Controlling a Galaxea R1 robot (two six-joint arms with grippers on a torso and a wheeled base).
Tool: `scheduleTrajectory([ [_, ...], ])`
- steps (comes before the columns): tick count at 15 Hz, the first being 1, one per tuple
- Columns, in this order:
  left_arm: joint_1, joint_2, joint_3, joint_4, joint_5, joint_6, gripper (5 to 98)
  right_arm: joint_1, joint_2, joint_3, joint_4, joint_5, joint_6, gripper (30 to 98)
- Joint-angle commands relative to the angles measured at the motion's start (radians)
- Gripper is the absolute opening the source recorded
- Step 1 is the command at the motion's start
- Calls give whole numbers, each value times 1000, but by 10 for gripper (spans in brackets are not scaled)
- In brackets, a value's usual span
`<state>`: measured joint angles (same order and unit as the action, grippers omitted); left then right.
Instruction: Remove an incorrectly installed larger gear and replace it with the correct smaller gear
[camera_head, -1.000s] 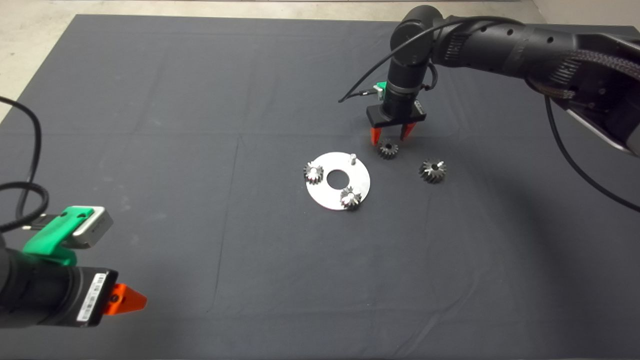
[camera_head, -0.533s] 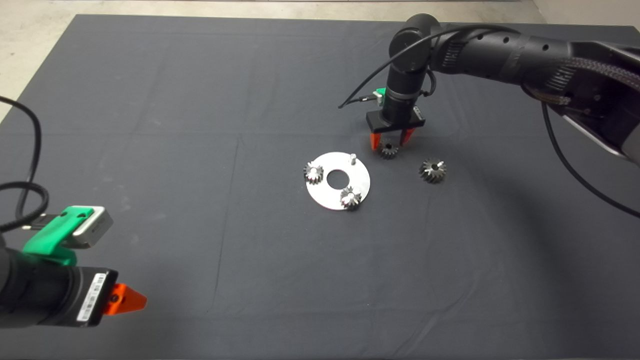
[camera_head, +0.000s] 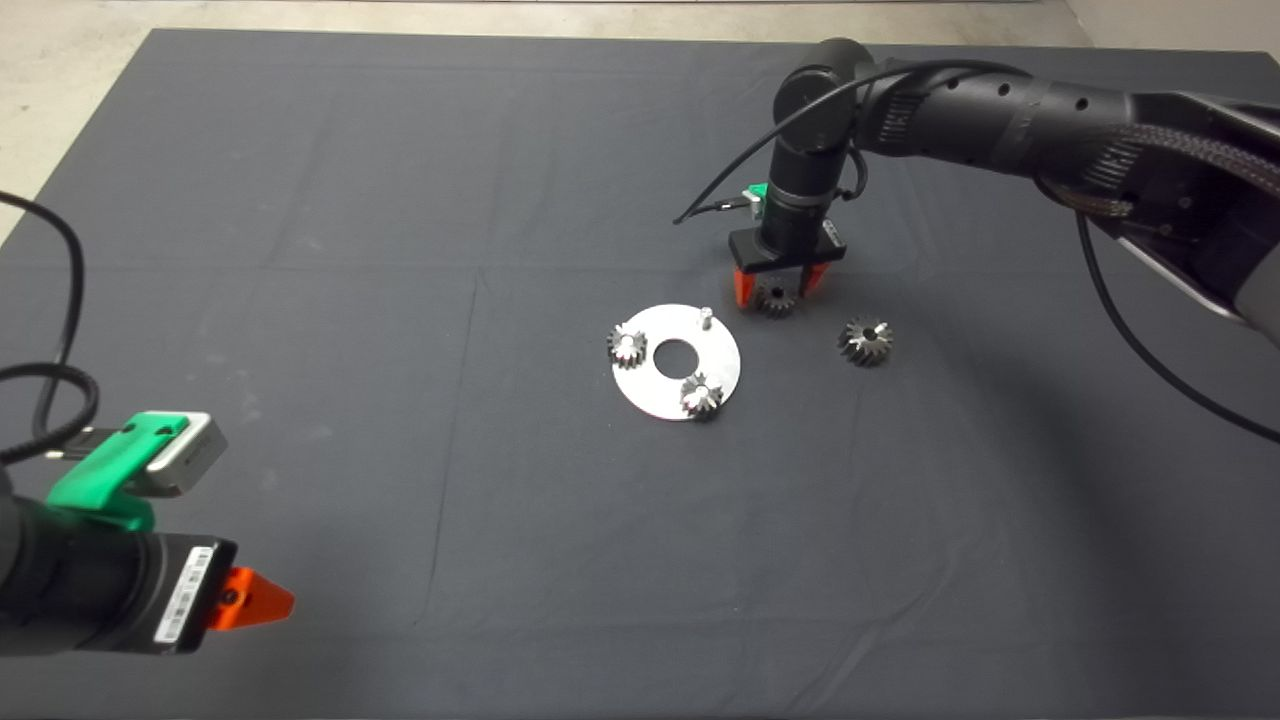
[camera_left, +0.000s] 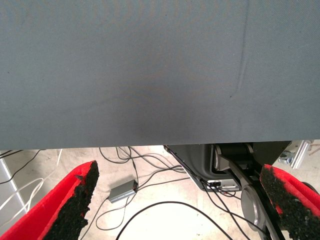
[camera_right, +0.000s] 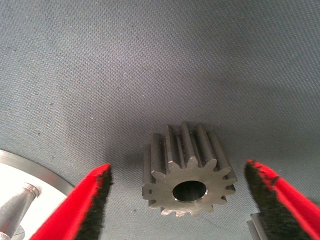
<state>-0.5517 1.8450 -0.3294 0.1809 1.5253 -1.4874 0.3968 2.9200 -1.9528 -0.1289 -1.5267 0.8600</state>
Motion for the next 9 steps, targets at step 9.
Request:
scheduleTrajectory([
  [9, -2, 1, 3, 5, 50, -7, 839, 27, 5, 8, 28, -89, -6, 653],
])
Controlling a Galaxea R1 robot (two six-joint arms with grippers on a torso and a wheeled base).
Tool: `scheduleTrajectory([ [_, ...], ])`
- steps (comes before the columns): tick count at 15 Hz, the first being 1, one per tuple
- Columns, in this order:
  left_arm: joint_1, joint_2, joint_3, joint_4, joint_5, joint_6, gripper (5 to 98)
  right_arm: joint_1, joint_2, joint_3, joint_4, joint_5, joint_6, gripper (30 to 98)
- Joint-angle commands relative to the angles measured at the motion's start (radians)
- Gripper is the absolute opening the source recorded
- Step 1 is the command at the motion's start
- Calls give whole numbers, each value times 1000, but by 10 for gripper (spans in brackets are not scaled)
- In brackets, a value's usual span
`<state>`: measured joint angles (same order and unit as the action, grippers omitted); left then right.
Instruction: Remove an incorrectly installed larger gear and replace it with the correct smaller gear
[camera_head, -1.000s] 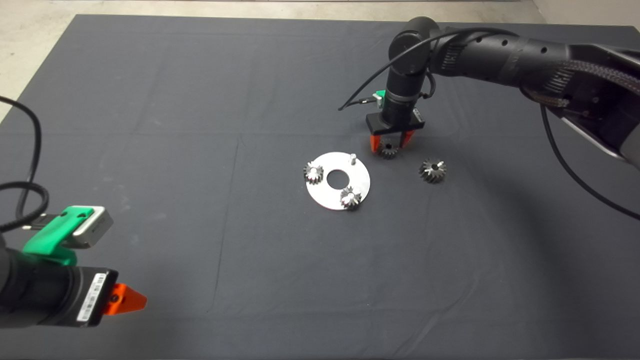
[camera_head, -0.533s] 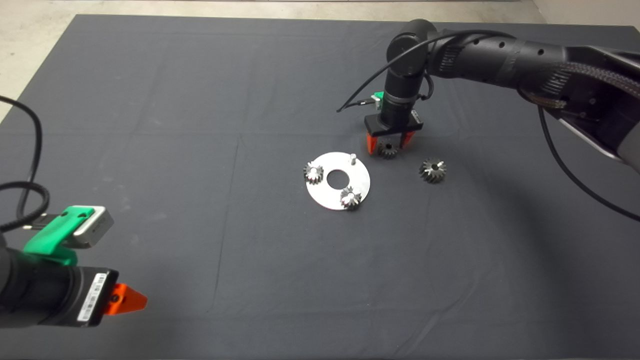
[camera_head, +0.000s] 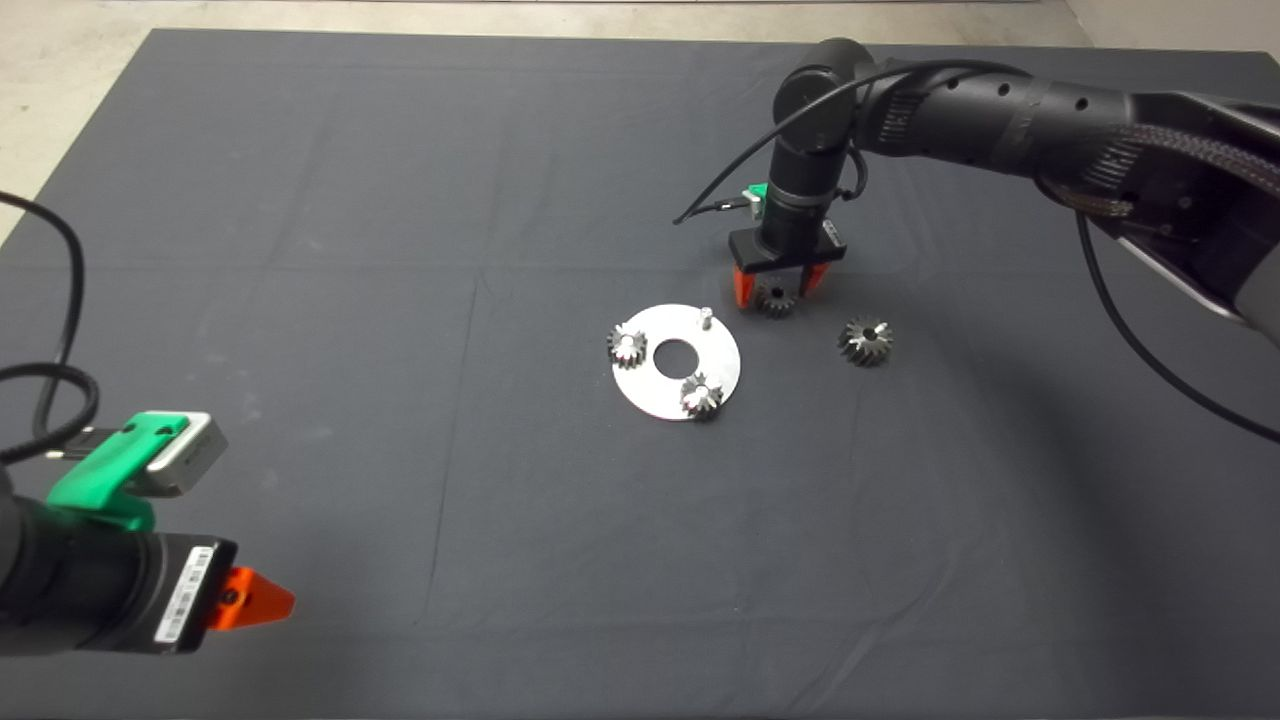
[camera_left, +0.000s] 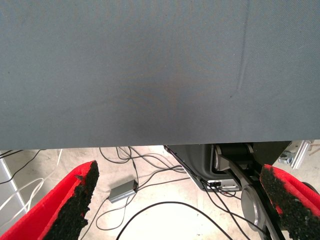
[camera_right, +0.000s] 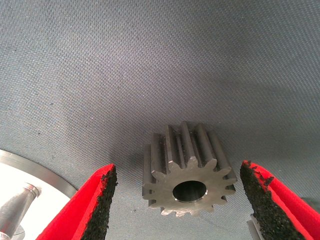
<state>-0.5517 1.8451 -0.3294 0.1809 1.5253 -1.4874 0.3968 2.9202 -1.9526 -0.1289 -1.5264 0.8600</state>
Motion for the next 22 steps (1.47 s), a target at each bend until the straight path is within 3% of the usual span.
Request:
scheduleTrajectory([
  [1, -2, 1, 3, 5, 50, -7, 839, 27, 6, 8, 28, -89, -6, 652],
  [4, -2, 9, 1, 5, 50, -7, 839, 28, 6, 11, 28, -89, -6, 643],
  [14, -2, 10, -5, 5, 52, -5, 839, 31, 8, 14, 29, -89, -6, 435],
  [18, -2, 10, -6, 5, 52, -5, 839, 36, 4, 16, 31, -90, -4, 427],
  [22, -2, 9, -8, 5, 52, -5, 839, 118, -16, 135, 40, -92, 13, 407],
])
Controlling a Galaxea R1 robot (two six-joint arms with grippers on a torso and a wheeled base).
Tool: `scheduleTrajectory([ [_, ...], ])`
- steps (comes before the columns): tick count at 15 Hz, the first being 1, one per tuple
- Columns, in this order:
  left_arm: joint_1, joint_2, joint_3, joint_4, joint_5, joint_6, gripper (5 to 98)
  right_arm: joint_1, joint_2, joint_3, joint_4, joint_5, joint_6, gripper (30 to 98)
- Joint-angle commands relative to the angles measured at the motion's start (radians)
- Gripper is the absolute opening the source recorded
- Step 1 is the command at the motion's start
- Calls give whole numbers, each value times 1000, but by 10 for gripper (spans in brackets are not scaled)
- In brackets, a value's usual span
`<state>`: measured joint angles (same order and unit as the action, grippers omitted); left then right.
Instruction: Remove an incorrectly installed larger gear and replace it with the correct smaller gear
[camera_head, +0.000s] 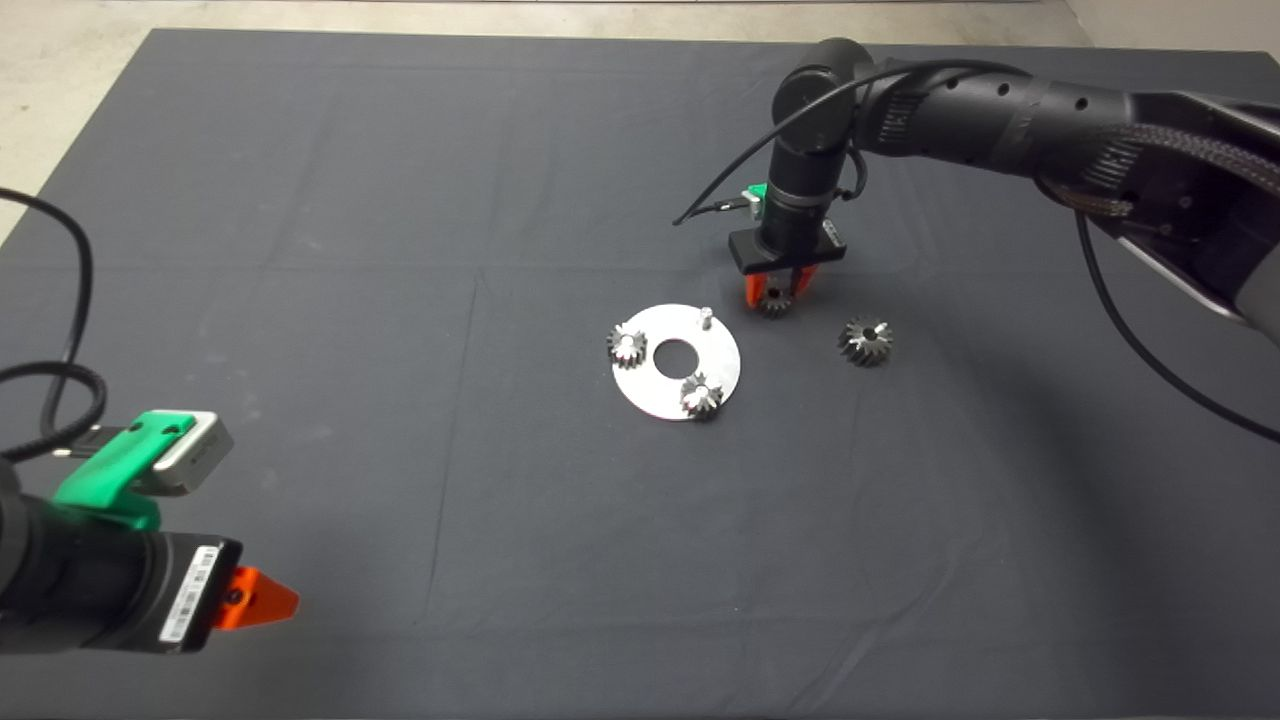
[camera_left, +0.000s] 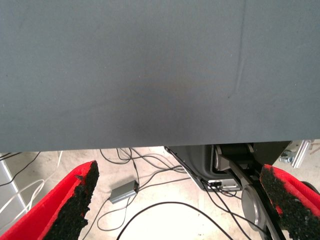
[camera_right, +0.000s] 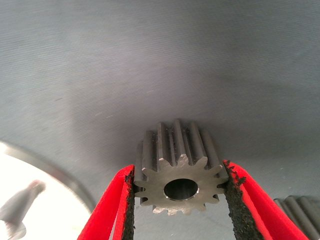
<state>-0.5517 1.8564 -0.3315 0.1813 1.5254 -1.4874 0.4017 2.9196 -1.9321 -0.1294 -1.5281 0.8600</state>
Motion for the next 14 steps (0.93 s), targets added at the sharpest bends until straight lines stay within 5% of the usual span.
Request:
scheduleTrajectory([
  [1, -2, -2, -6, 4, 52, -5, 839, 147, -27, 140, 68, -90, 27, 405],
  [6, -1, -2, -6, 4, 52, -7, 839, 289, -44, 195, 181, -89, 37, 386],
  [14, 9, -2, -6, 4, 50, -4, 839, 238, 25, 178, 238, -84, 37, 361],
])
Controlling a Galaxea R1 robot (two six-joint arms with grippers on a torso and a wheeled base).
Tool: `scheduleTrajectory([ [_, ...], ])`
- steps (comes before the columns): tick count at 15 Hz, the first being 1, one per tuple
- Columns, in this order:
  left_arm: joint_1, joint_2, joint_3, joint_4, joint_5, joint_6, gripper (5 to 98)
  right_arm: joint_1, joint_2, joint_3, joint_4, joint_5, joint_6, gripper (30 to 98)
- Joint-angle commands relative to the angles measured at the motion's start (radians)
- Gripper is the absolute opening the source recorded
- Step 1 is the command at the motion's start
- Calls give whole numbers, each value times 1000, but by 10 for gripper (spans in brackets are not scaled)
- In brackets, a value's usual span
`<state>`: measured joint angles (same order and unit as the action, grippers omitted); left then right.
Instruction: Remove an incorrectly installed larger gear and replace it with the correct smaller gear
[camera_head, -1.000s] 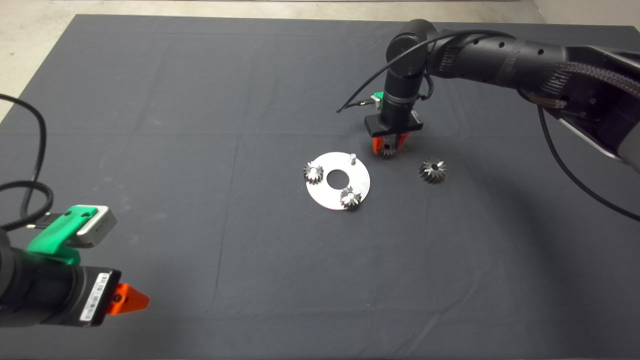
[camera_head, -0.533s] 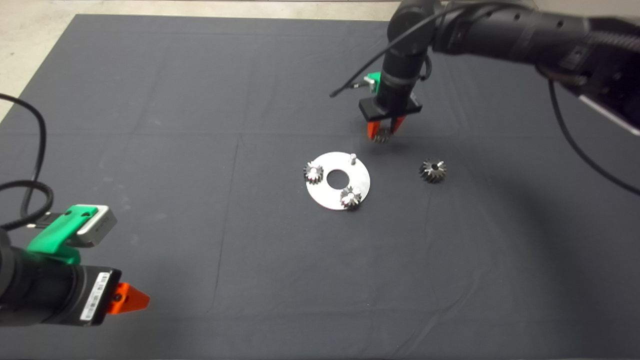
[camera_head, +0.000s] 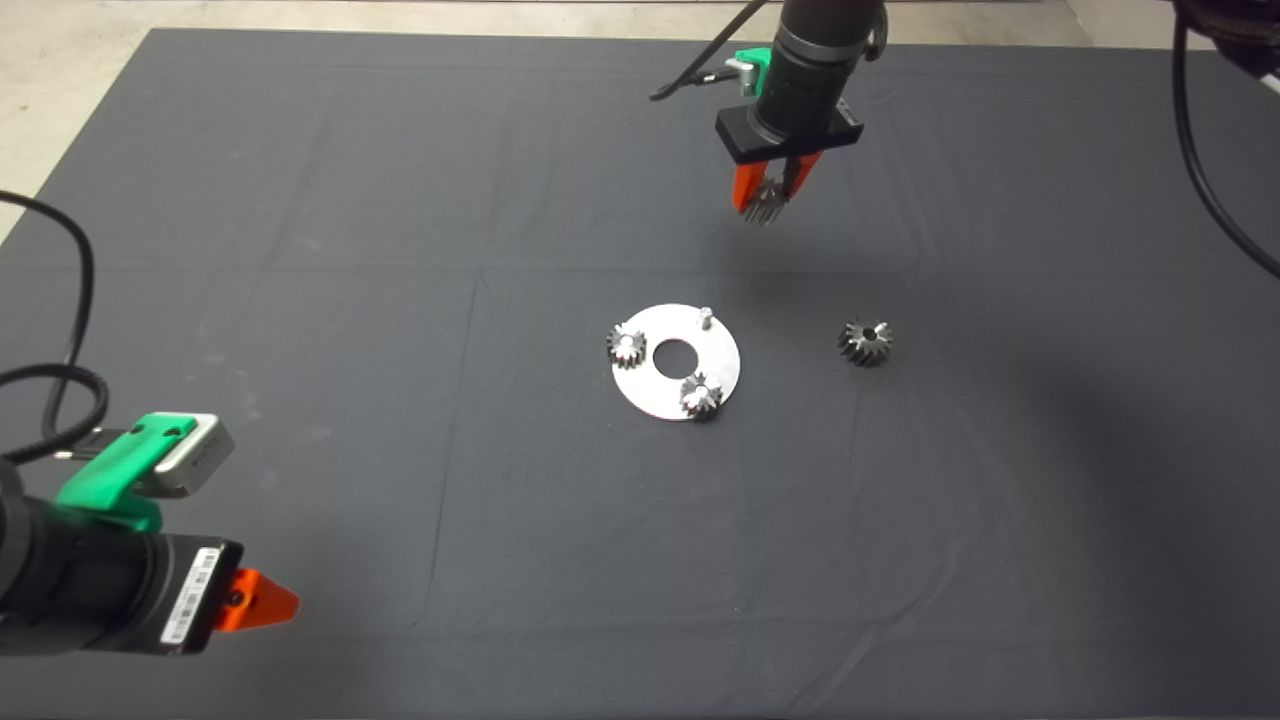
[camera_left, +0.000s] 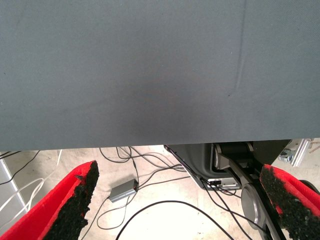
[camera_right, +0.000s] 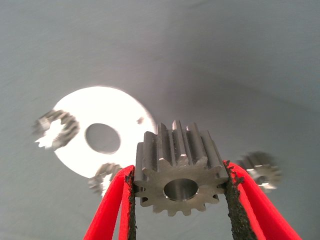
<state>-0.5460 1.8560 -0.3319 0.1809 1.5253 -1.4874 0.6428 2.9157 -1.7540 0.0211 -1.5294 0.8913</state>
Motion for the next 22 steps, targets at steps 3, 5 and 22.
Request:
scheduleTrajectory([
  [3, 3, -4, -5, 6, 49, 1, 839, -50, 76, -108, 88, -86, -2, 359],
  [5, 4, -4, -5, 6, 49, 4, 839, -67, 83, -114, 88, -84, -3, 357],
  [22, 63, -7, 7, 63, 13, -10, 839, -120, -63, 427, -107, -83, 261, 356],
])
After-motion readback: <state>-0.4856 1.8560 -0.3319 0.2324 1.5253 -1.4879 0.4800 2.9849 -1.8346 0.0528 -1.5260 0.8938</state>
